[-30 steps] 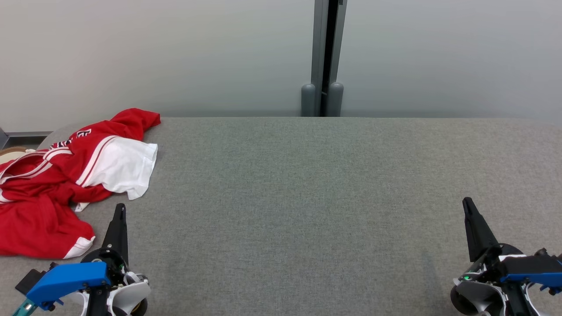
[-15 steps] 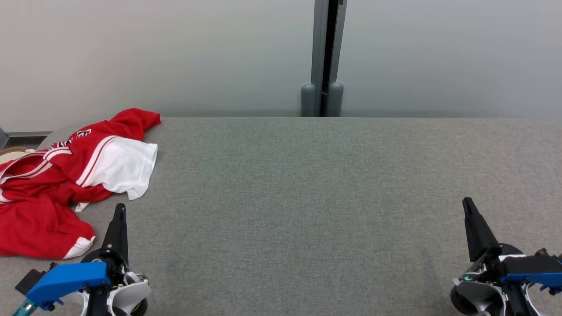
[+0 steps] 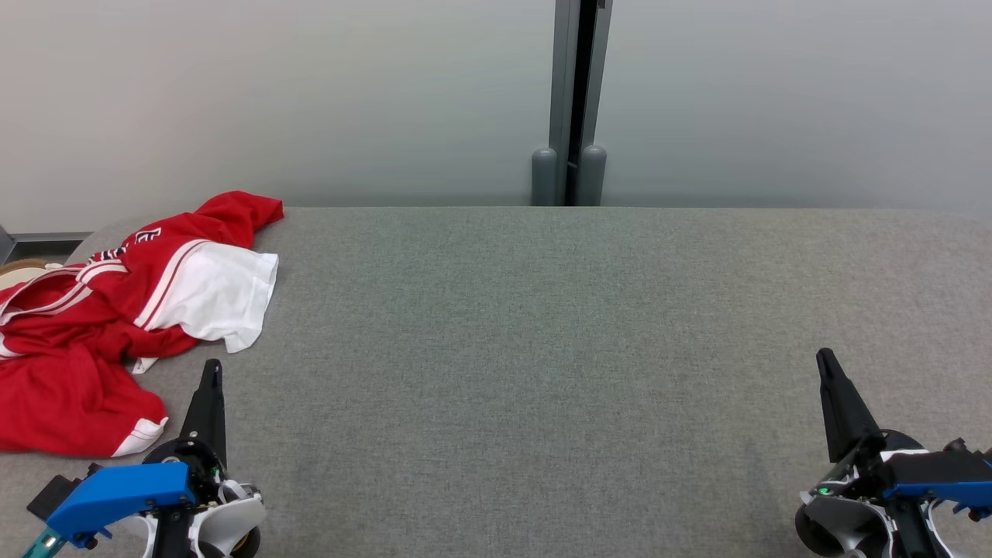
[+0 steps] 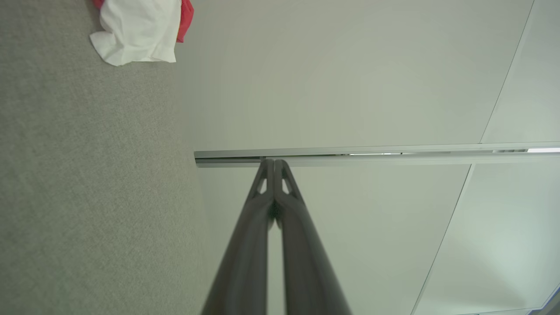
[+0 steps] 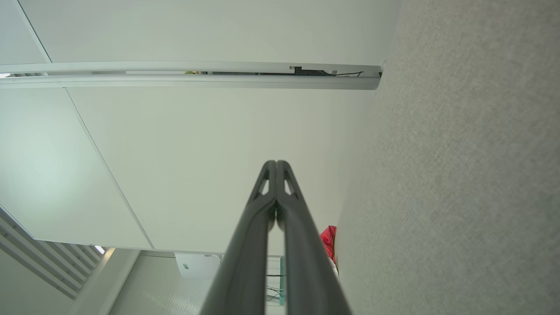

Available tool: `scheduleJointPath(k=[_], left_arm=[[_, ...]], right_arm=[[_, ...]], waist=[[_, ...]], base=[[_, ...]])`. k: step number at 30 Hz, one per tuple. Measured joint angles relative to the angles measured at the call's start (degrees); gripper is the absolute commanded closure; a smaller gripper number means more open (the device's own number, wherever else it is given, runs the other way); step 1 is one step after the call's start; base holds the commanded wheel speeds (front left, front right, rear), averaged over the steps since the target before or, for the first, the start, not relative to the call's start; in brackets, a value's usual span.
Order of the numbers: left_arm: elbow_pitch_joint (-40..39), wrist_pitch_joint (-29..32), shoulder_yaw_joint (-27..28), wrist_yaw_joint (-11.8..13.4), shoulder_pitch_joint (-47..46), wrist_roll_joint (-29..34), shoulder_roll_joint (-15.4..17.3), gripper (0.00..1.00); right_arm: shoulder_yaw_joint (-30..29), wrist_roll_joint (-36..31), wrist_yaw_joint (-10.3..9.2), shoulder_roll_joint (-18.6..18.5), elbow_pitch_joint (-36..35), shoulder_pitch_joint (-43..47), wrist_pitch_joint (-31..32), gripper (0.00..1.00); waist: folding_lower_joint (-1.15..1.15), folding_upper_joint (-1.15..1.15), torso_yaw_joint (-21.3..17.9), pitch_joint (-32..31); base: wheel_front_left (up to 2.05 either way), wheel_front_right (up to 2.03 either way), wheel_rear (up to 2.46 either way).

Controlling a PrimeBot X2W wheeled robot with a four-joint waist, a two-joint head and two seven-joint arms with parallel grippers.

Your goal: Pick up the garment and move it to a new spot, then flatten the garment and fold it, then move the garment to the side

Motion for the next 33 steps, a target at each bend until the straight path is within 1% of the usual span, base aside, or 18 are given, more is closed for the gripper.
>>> scheduleJointPath(k=[33], left_arm=[[0.0, 0.0, 0.0, 0.0, 0.0, 0.0, 0.0, 1.0]], right_arm=[[0.0, 0.0, 0.0, 0.0, 0.0, 0.0, 0.0, 1.0]], waist=[[0.0, 0.0, 0.0, 0.0]], base=[[0.0, 0.0, 0.0]])
